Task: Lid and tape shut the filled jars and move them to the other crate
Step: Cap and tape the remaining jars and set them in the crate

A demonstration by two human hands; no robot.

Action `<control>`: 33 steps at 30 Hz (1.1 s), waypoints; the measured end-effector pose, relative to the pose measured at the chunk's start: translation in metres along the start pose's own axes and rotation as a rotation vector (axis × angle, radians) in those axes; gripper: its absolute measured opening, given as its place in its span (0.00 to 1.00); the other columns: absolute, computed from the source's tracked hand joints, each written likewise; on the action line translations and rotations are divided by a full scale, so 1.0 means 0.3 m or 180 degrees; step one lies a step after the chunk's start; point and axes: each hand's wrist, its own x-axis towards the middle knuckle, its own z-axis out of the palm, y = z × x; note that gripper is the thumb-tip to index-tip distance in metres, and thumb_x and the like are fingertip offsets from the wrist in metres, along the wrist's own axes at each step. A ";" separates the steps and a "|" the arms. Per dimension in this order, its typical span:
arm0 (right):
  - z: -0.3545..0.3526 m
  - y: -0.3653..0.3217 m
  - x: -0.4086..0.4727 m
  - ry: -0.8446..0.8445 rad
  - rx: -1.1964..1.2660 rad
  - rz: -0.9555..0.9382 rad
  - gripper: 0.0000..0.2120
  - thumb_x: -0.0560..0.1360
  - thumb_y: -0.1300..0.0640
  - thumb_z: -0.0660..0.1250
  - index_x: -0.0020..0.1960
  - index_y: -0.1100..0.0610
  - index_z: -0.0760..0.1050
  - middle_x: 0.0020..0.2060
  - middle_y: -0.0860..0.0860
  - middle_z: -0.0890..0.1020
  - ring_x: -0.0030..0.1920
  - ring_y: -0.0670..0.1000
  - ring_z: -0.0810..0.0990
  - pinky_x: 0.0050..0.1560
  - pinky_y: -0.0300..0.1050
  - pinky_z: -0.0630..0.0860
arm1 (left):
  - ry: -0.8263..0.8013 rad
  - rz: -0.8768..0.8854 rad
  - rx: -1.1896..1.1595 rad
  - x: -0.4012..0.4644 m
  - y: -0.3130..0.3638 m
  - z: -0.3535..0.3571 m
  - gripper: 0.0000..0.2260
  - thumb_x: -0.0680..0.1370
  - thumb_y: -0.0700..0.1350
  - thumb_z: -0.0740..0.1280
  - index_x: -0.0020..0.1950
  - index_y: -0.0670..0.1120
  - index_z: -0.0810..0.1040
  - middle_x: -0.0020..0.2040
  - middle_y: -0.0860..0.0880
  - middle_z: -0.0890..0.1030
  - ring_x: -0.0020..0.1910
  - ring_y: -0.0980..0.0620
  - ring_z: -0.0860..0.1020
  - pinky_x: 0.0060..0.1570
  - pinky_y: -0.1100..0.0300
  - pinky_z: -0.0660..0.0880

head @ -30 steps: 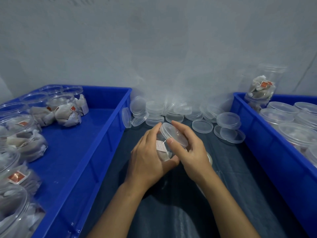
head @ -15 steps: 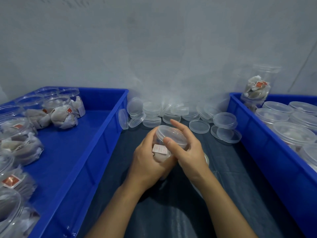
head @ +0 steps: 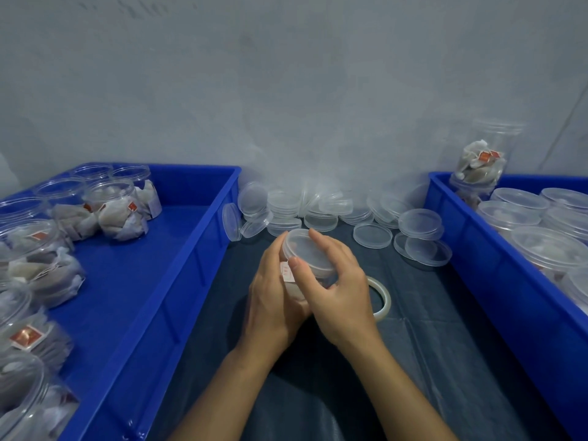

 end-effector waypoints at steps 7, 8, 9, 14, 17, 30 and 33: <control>-0.035 0.001 0.014 -0.0327 0.0655 0.0183 0.27 0.72 0.46 0.77 0.70 0.44 0.78 0.66 0.44 0.81 0.66 0.45 0.80 0.59 0.39 0.79 | 0.0039 -0.0335 -0.0462 0.011 -0.021 0.011 0.32 0.65 0.57 0.80 0.65 0.70 0.73 0.57 0.66 0.84 0.53 0.65 0.84 0.47 0.69 0.79; -0.035 0.001 0.014 -0.0251 0.0687 0.0176 0.25 0.72 0.48 0.77 0.68 0.45 0.80 0.65 0.45 0.81 0.66 0.46 0.81 0.59 0.39 0.79 | 0.0041 -0.0332 -0.0465 0.012 -0.023 0.014 0.32 0.65 0.56 0.80 0.66 0.69 0.74 0.57 0.65 0.84 0.53 0.65 0.84 0.46 0.67 0.80; -0.032 0.002 0.013 -0.0155 0.0654 0.0130 0.22 0.72 0.49 0.77 0.66 0.45 0.81 0.64 0.45 0.82 0.65 0.46 0.81 0.59 0.38 0.79 | 0.0064 -0.0316 -0.0444 0.012 -0.022 0.016 0.31 0.65 0.55 0.79 0.66 0.69 0.74 0.58 0.65 0.84 0.53 0.65 0.84 0.47 0.66 0.80; -0.007 -0.002 0.001 0.0050 0.0400 -0.0152 0.16 0.73 0.50 0.77 0.60 0.41 0.82 0.61 0.39 0.83 0.66 0.41 0.79 0.62 0.32 0.73 | 0.0099 -0.0155 -0.0290 0.009 -0.028 0.015 0.33 0.70 0.53 0.78 0.72 0.65 0.71 0.63 0.65 0.82 0.60 0.64 0.82 0.56 0.61 0.81; -0.017 -0.009 0.005 -0.0086 0.0173 -0.0188 0.17 0.75 0.48 0.76 0.63 0.41 0.82 0.63 0.39 0.82 0.68 0.39 0.77 0.60 0.27 0.72 | 0.0192 -0.0108 -0.0245 0.010 -0.025 0.010 0.34 0.69 0.55 0.78 0.73 0.63 0.71 0.63 0.66 0.81 0.60 0.66 0.81 0.54 0.68 0.78; -0.238 0.036 0.051 -0.1749 -0.3394 0.0663 0.15 0.69 0.38 0.60 0.42 0.49 0.74 0.41 0.44 0.78 0.48 0.54 0.74 0.48 0.51 0.64 | 0.0151 -0.0606 -0.0172 0.035 -0.083 -0.006 0.52 0.68 0.58 0.83 0.82 0.57 0.53 0.79 0.52 0.67 0.77 0.52 0.68 0.76 0.48 0.68; -0.242 0.041 0.051 -0.1908 -0.3441 0.0538 0.13 0.66 0.41 0.61 0.41 0.50 0.74 0.38 0.44 0.78 0.46 0.51 0.72 0.49 0.49 0.60 | 0.0366 -0.0455 -0.0047 0.029 -0.062 -0.007 0.54 0.69 0.56 0.84 0.84 0.55 0.51 0.81 0.54 0.62 0.79 0.54 0.64 0.78 0.47 0.66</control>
